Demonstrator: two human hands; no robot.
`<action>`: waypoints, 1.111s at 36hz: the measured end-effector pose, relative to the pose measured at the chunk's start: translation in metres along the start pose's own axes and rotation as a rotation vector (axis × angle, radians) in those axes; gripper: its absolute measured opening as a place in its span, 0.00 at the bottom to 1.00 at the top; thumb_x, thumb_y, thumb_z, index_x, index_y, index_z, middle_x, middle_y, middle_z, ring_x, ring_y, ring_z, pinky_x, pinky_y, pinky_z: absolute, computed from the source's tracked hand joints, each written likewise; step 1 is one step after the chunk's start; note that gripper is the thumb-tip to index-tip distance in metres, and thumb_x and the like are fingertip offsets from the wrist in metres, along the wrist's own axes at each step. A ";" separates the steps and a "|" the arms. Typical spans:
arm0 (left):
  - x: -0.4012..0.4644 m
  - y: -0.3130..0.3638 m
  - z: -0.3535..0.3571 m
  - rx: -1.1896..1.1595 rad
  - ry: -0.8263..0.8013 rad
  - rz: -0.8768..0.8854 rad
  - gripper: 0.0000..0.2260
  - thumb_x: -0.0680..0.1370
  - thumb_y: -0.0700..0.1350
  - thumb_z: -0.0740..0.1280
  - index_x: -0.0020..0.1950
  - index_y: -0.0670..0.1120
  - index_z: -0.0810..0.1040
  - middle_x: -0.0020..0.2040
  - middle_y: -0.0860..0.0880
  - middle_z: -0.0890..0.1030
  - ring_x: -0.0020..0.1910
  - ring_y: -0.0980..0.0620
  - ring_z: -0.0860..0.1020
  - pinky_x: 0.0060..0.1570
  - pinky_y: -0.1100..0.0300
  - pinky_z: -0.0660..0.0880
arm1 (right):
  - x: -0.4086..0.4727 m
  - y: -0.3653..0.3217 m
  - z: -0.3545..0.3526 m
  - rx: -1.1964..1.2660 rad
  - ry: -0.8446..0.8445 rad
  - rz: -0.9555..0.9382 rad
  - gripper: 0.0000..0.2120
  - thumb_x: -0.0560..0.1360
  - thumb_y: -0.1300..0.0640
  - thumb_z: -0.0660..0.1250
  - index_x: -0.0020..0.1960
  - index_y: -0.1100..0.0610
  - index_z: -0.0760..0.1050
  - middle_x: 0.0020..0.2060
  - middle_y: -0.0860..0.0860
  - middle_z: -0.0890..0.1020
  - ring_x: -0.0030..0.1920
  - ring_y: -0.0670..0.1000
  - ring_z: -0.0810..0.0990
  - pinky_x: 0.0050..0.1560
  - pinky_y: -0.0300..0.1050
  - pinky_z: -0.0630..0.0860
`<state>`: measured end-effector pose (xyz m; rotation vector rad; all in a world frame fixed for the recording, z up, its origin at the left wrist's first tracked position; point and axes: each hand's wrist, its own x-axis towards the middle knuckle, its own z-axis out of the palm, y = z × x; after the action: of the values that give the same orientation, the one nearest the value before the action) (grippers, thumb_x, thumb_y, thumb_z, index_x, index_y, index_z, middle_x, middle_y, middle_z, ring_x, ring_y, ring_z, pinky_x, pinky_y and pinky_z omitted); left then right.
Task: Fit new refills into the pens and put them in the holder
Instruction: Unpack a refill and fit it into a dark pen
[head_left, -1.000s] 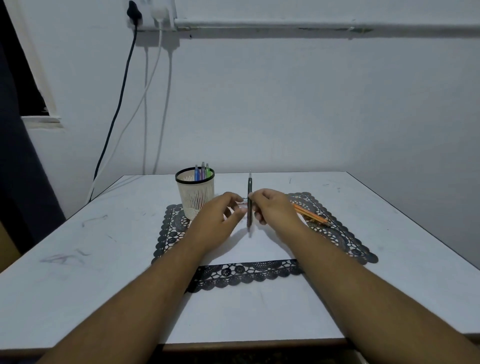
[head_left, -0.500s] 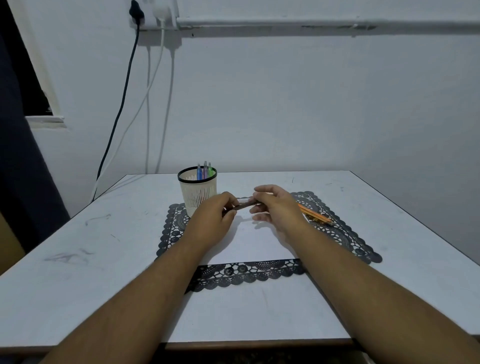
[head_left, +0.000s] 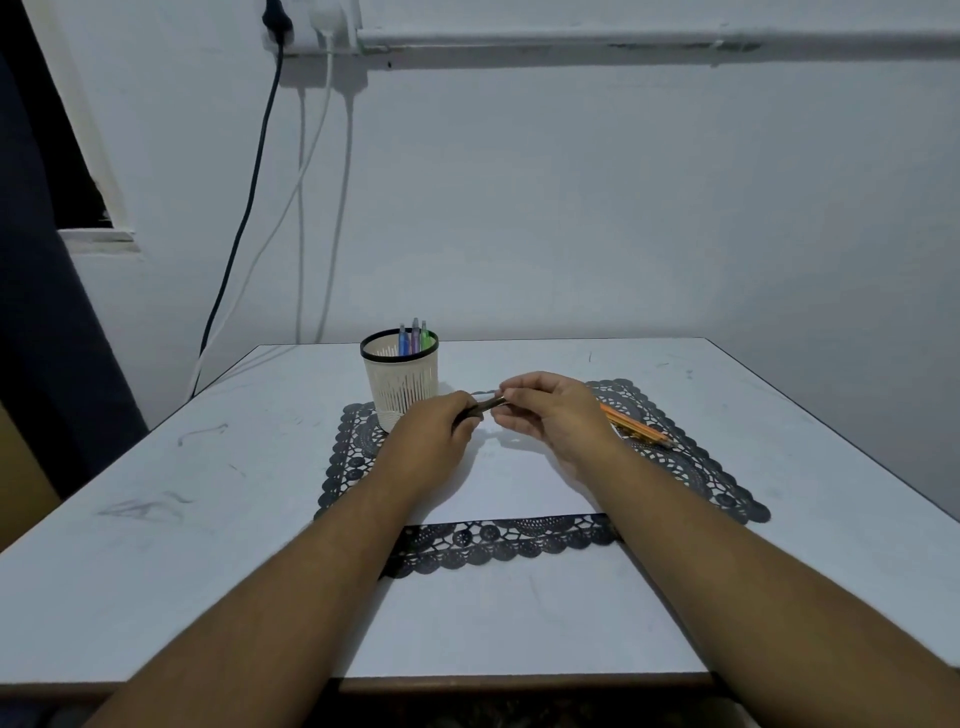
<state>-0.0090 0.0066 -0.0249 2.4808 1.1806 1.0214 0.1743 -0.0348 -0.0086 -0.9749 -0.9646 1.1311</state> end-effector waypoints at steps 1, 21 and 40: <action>-0.001 0.001 0.000 0.005 -0.003 0.001 0.04 0.83 0.44 0.66 0.51 0.48 0.80 0.42 0.52 0.81 0.42 0.51 0.77 0.42 0.52 0.72 | 0.001 0.000 -0.001 -0.011 0.006 0.005 0.04 0.78 0.70 0.70 0.52 0.67 0.82 0.43 0.61 0.86 0.44 0.56 0.86 0.48 0.45 0.85; 0.001 0.010 -0.011 -1.064 0.159 -0.294 0.06 0.77 0.34 0.72 0.51 0.43 0.84 0.39 0.48 0.83 0.37 0.51 0.77 0.42 0.56 0.76 | 0.001 0.002 -0.005 0.152 -0.095 0.199 0.03 0.78 0.69 0.70 0.52 0.67 0.81 0.43 0.61 0.84 0.39 0.53 0.84 0.44 0.47 0.85; 0.001 0.000 -0.011 0.020 -0.092 -0.010 0.06 0.84 0.43 0.64 0.54 0.47 0.81 0.47 0.50 0.81 0.47 0.49 0.77 0.44 0.55 0.70 | 0.004 -0.014 -0.014 -0.150 0.075 -0.019 0.10 0.83 0.59 0.64 0.56 0.60 0.83 0.44 0.59 0.87 0.39 0.53 0.83 0.39 0.48 0.82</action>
<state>-0.0154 0.0062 -0.0165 2.5052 1.1796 0.8867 0.1924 -0.0345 0.0014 -1.1191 -1.0069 1.0105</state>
